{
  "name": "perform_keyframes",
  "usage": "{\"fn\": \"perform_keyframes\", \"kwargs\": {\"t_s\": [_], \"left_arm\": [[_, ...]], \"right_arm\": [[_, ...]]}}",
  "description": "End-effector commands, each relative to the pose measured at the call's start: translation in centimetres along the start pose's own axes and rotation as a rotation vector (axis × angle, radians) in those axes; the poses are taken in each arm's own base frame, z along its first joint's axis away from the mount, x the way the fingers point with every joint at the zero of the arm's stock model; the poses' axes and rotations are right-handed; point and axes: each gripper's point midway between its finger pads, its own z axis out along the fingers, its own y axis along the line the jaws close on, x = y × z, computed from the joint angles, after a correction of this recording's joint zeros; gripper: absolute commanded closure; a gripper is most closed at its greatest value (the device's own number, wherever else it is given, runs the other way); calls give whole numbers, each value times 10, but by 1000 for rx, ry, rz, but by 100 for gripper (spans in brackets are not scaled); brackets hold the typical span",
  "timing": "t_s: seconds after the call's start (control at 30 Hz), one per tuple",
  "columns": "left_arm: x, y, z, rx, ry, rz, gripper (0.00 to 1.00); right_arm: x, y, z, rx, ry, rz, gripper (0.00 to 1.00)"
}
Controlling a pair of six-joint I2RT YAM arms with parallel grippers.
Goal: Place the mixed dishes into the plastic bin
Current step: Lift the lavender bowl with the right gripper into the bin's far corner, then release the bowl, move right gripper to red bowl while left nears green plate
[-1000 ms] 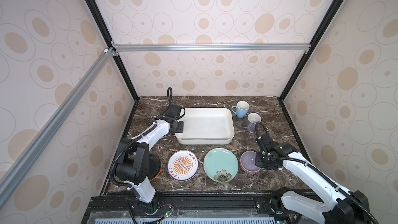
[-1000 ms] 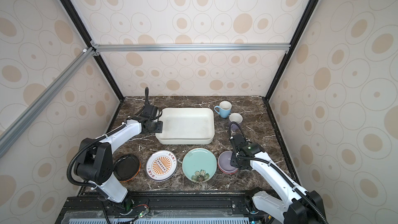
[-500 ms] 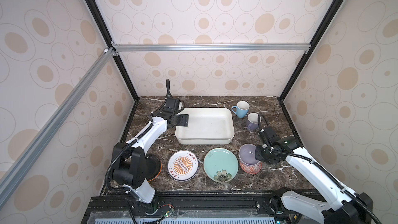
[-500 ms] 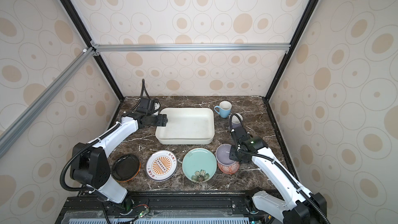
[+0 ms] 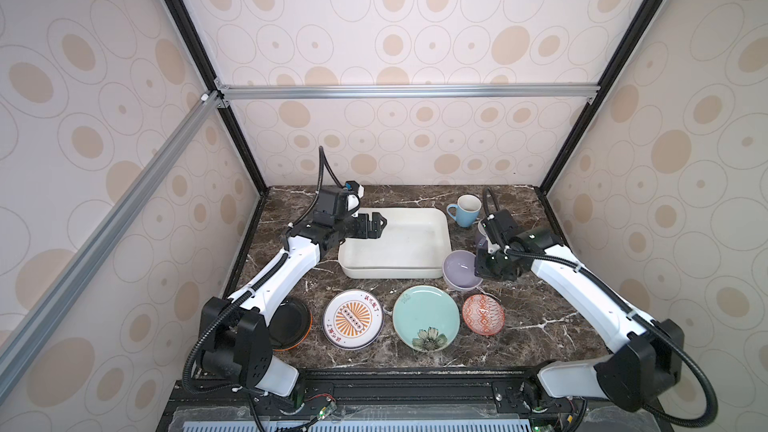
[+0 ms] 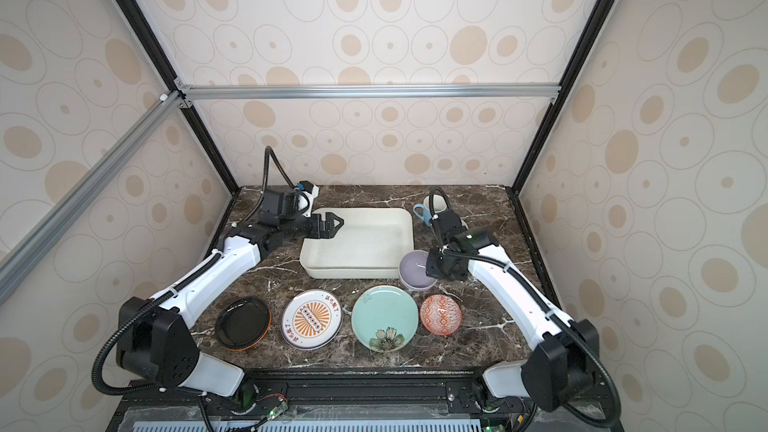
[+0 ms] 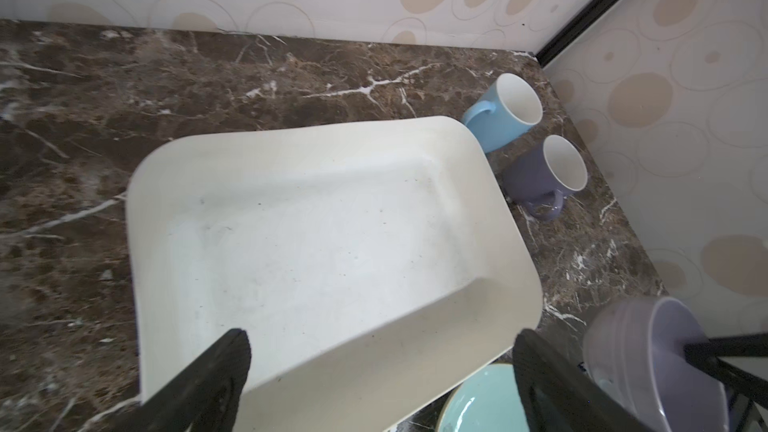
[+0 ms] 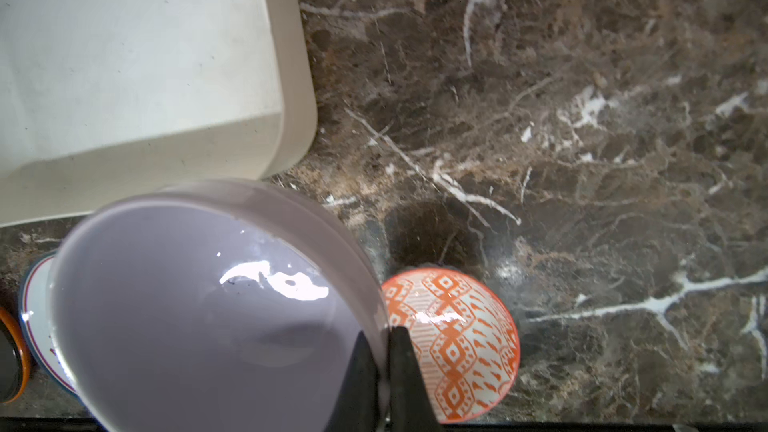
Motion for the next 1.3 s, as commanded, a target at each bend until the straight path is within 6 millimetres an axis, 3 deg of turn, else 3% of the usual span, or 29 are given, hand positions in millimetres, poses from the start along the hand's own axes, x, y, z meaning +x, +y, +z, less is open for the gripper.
{"fn": "perform_keyframes", "kwargs": {"t_s": [0.0,0.23,0.4,0.5,0.7,0.93,1.1,1.17,1.27], "left_arm": [[-6,-16,6,60,-42,-18,1],[-2,-9,20,31,-24,-7,1],[15,5,34,-14,33,-5,1],[25,9,44,-19,65,-15,1],[31,15,53,-39,104,-10,1],[32,18,58,-48,115,-9,1],[35,17,61,-35,122,-19,1],[35,16,59,-36,120,-20,1],[33,15,56,-38,109,-20,1]], "right_arm": [[-47,35,-5,-73,-83,-39,96],[-114,77,37,-56,-69,-88,96],[-145,97,78,-44,-29,-129,96],[-156,102,102,-29,-8,-144,96],[-178,102,127,-31,-21,-116,92],[-186,91,132,-18,-32,-91,85],[-182,94,127,-36,-20,-112,47],[-183,95,119,-48,-27,-117,41],[-185,104,97,-100,-49,-140,39]]}}
